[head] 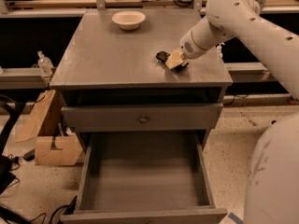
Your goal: Place rxbar chocolate into middle drawer
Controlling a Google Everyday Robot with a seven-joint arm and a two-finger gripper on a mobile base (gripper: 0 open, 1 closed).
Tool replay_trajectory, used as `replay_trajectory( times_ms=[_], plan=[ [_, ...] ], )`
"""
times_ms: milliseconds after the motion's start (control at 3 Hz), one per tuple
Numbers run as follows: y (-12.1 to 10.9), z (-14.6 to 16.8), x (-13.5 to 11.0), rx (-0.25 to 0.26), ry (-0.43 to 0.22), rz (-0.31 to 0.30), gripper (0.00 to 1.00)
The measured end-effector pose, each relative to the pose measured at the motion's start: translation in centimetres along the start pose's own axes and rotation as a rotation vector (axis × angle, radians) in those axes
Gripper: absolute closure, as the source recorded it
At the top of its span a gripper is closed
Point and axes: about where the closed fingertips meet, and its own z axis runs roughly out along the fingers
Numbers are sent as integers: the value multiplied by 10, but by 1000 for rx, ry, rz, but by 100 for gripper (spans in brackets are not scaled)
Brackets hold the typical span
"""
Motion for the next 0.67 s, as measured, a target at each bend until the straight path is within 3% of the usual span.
replay_trajectory(
  times_ms=[333,667],
  plan=[
    [19,-30,-5,15,-36,-52,100],
    [63,-93,-12,45,-104,-169,100]
  ],
)
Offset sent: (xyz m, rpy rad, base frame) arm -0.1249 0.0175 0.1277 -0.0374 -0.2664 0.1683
